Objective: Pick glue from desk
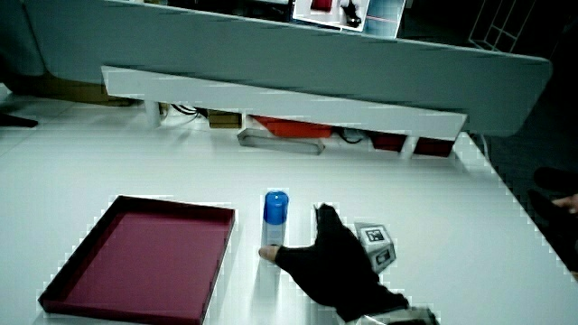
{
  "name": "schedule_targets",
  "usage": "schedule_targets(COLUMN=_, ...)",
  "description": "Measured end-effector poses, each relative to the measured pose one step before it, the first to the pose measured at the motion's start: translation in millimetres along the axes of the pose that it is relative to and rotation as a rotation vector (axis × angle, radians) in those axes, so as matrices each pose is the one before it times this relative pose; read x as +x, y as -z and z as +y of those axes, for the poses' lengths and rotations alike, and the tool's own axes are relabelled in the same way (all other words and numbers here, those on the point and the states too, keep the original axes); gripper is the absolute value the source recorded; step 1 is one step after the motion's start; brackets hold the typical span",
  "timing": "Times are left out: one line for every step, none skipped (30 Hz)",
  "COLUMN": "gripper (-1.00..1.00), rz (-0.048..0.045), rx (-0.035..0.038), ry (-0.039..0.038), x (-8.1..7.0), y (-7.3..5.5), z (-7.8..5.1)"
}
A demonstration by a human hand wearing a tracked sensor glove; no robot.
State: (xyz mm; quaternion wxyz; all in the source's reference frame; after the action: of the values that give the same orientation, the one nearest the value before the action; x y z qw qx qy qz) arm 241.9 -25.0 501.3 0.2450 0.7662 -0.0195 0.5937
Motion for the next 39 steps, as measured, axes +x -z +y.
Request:
schedule_targets(gripper=0.0, rz=-0.01122, rx=-0.00433, ry=-0.00572, x=1.05, y=0.52, z=2.53)
schedule_targets(gripper=0.0, rz=0.01488, rx=-0.00137, ry=-0.0155, x=-0.33, y=1.08, z=1.92)
schedule_targets(gripper=0.0, rz=0.00087, rx=-0.00113, ry=0.01653, x=0.88, y=0.3, z=1.32)
schedule_targets(gripper=0.0, rz=0.00909, rx=-0.00109, ry=-0.0115, x=-0.9, y=1.29, z=1.66)
schedule_targets(gripper=0.0, rz=-0.0099, rx=-0.00024, ry=0.00167, x=0.09, y=0.63, z=1.55)
schedule_targets(gripper=0.0, rz=-0.00003, rx=-0.00043, ry=0.00207, x=-0.51, y=0.55, z=1.41)
schedule_targets(gripper=0.0, rz=0.0168, rx=-0.00122, ry=-0.01778, x=-1.34, y=1.07, z=1.23)
schedule_targets(gripper=0.0, rz=0.00014, rx=0.00029, ry=-0.011, x=1.24, y=-0.07, z=1.44)
schedule_targets(gripper=0.0, rz=-0.00144, rx=0.00433, ry=0.0005, x=2.09, y=-0.51, z=1.54)
schedule_targets(gripper=0.0, rz=0.01342, rx=-0.00235, ry=-0.00384, x=-1.15, y=0.56, z=0.97)
schedule_targets(gripper=0.0, rz=0.00556, rx=0.00065, ry=0.00131, x=1.14, y=-0.29, z=1.14)
schedule_targets(gripper=0.05, rz=0.00951, rx=0.00086, ry=-0.00734, x=1.67, y=-0.29, z=1.42)
schedule_targets(gripper=0.1, rz=0.01081, rx=-0.00504, ry=-0.00913, x=0.85, y=0.12, z=1.47)
schedule_targets(gripper=0.14, rz=0.02185, rx=-0.00244, ry=-0.00579, x=1.74, y=0.21, z=1.65)
schedule_targets(gripper=0.19, rz=0.02194, rx=0.00222, ry=-0.01401, x=-2.35, y=1.62, z=0.5)
schedule_targets(gripper=0.24, rz=0.00496, rx=0.00584, ry=-0.01742, x=-0.06, y=0.45, z=0.6)
schedule_targets(gripper=0.29, rz=0.0043, rx=0.0083, ry=-0.00187, x=-0.28, y=0.26, z=0.16)
schedule_targets(gripper=0.33, rz=0.0059, rx=0.00511, ry=-0.01338, x=2.95, y=-0.95, z=1.11)
schedule_targets(gripper=0.38, rz=0.00551, rx=0.00133, ry=-0.00298, x=-0.48, y=0.44, z=0.34)
schedule_targets(gripper=0.43, rz=-0.00267, rx=0.01046, ry=-0.0122, x=1.16, y=-0.2, z=0.65)
schedule_targets(gripper=0.48, rz=-0.00199, rx=0.00464, ry=0.00051, x=-0.35, y=0.33, z=0.05)
schedule_targets(gripper=0.52, rz=0.00538, rx=0.00895, ry=-0.00552, x=0.4, y=-0.25, z=0.11)
schedule_targets(gripper=0.57, rz=0.00186, rx=0.01141, ry=0.00084, x=-0.51, y=-0.47, z=-0.08)
schedule_targets(gripper=0.62, rz=-0.00267, rx=0.01087, ry=0.00286, x=0.18, y=-0.6, z=-0.03)
schedule_targets(gripper=0.67, rz=-0.00152, rx=0.00999, ry=-0.01424, x=0.75, y=-0.67, z=0.33)
schedule_targets(gripper=0.71, rz=-0.01179, rx=0.00455, ry=0.00363, x=-0.69, y=-0.36, z=-0.06)
schedule_targets(gripper=0.76, rz=0.00071, rx=0.00429, ry=-0.00449, x=-0.65, y=0.31, z=-0.42)
schedule_targets(gripper=0.81, rz=-0.01149, rx=0.01142, ry=-0.006, x=1.3, y=-0.81, z=-0.05)
schedule_targets(gripper=0.86, rz=-0.00852, rx=0.00488, ry=-0.00921, x=-0.7, y=0.12, z=-0.39)
schedule_targets(gripper=0.9, rz=0.00281, rx=0.00523, ry=-0.00838, x=-4.19, y=1.63, z=-0.91)
schedule_targets(gripper=0.95, rz=-0.01366, rx=0.00043, ry=-0.00585, x=0.83, y=-0.34, z=0.19)
schedule_targets(gripper=1.0, rz=-0.00186, rx=0.00141, ry=-0.00426, x=-1.71, y=0.58, z=-0.05)
schedule_targets(gripper=1.0, rz=-0.0067, rx=-0.0027, ry=-0.00343, x=0.03, y=-0.3, z=0.46)
schedule_targets(gripper=1.0, rz=0.0042, rx=-0.0003, ry=-0.00615, x=-1.69, y=-0.13, z=0.37)
schedule_targets(gripper=1.0, rz=-0.00187, rx=-0.0016, ry=0.00057, x=-1.61, y=-0.57, z=0.35)
schedule_targets(gripper=1.0, rz=-0.00494, rx=-0.00079, ry=-0.01259, x=-2.32, y=-0.54, z=0.66)
schedule_targets(gripper=1.0, rz=-0.00299, rx=-0.00278, ry=-0.00384, x=-3.19, y=-0.03, z=0.95)
schedule_targets(gripper=1.0, rz=0.01906, rx=-0.00517, ry=-0.01476, x=-7.6, y=2.0, z=0.64)
schedule_targets(gripper=1.0, rz=-0.0079, rx=-0.00577, ry=-0.01722, x=-4.1, y=0.4, z=1.37)
